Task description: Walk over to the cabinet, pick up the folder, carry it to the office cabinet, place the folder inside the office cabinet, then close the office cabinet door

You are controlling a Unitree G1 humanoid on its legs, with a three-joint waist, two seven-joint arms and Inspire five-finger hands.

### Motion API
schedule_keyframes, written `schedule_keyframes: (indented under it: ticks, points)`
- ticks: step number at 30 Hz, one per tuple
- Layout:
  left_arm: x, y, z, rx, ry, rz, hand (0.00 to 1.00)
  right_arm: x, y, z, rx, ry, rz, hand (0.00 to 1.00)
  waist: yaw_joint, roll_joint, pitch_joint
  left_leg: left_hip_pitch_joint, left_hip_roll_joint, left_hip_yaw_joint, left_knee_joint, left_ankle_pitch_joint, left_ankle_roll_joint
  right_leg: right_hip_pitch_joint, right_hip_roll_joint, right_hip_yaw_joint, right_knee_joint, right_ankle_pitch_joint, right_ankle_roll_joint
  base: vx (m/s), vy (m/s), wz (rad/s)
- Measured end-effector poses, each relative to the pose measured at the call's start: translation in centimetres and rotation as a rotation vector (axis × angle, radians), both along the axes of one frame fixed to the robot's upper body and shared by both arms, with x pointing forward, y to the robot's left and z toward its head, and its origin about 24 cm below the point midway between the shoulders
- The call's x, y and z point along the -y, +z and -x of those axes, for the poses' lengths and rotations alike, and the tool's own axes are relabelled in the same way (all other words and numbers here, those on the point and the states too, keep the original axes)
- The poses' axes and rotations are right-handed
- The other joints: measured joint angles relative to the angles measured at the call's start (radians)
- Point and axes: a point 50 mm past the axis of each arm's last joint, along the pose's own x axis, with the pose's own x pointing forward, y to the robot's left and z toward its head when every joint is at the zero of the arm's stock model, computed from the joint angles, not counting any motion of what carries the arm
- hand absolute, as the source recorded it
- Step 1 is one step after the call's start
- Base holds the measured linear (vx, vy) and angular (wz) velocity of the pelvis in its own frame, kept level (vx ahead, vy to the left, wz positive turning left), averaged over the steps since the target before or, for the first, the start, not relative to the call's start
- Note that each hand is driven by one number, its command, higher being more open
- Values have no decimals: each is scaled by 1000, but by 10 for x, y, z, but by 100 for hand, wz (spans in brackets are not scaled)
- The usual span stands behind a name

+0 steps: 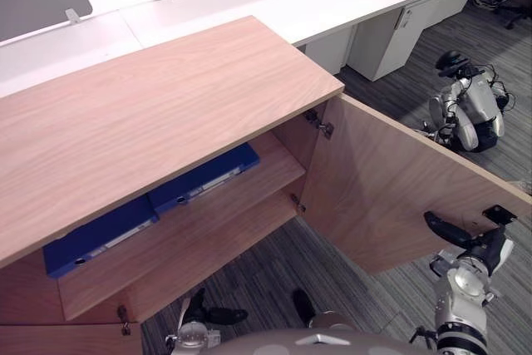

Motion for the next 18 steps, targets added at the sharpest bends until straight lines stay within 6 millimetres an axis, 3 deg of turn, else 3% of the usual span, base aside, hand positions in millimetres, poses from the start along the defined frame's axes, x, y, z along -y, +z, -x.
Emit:
schedule_keyframes:
  ticks: [9,18]
  points:
    - [2,-2,3,-17,-13,8,100,-9,0,-6,3,55,2,100,-24,1,0,-2,0,-24,-4,0,0,3,1,-4,-9,7,1,0,0,0]
    - [4,-1,0,-19,-81,-4,100,-55,-1,21,2,206,4,100,-45,-18,11,5,12,-15,7,0,-1,12,11,10,-32,26,-2,-8,-24,-7]
